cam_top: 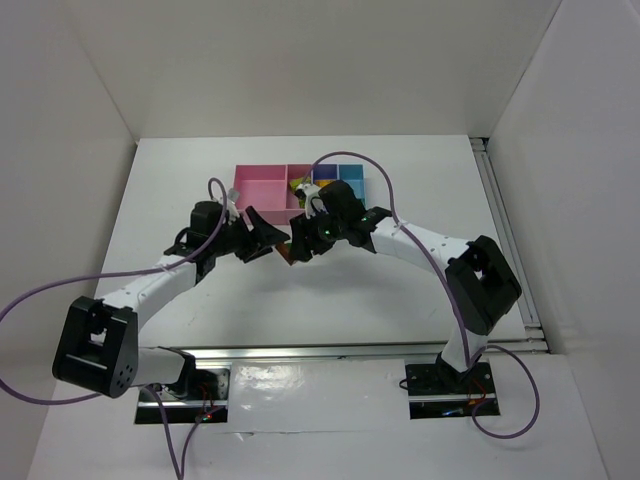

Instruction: Sort the legos into containers by color

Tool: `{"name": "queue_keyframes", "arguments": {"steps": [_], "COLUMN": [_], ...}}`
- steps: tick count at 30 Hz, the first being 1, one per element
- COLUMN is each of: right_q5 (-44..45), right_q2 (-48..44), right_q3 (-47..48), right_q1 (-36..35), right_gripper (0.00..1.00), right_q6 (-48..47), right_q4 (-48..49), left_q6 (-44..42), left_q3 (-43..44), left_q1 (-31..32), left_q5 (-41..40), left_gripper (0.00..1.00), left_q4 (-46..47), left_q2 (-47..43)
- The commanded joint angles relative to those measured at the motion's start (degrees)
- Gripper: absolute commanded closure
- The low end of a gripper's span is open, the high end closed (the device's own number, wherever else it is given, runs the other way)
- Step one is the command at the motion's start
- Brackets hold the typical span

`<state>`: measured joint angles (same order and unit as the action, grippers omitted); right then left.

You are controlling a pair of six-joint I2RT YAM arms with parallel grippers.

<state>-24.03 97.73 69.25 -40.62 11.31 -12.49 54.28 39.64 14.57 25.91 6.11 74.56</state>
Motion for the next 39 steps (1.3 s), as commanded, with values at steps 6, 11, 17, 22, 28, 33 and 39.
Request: {"name": "queue_keyframes", "arguments": {"steps": [6,11,17,22,28,33,39], "right_q5": [-0.9,-0.4,-0.9,0.2,1.1,-9.3,-28.2], "right_q2": [-2.4,-2.4,-2.4,-2.9,-7.0,-8.9,-7.6], "right_q3": [1.8,1.8,1.8,3.8,3.9,1.0,0.3], "right_q1": [-0.4,-0.4,-0.4,-0.4,1.9,7.2,10.7], "right_gripper": [0.47,0.47,0.47,0.39,0.19,0.22,0.22], "right_q6": [0.3,0.8,1.9,1.3,-0.2,0.9,6.8], "right_q4": [1.7,2.8,2.8,0.8,0.0,3.2,11.3], "left_q6": [2.6,3.7,2.3,0.1,-6.2,-8.1,-8.2], "left_q3": [1.1,-0.8,2.5,4.4,10.9,12.9,14.2], "left_q1": [3.3,3.8,3.8,2.2,-1.6,-6.5,-9.3], "left_q5": [-1.8,-2.5,-2.5,-0.2,7.2,22.6,36.5], "left_gripper": [0.3,0.36,0.69,0.98,1.0,1.0,1.0], "left_q4": [3.1,5.0,2.0,0.7,-3.0,0.6,7.1], "left_q2": [2.7,2.7,2.7,2.7,6.0,11.3,15.6]}}
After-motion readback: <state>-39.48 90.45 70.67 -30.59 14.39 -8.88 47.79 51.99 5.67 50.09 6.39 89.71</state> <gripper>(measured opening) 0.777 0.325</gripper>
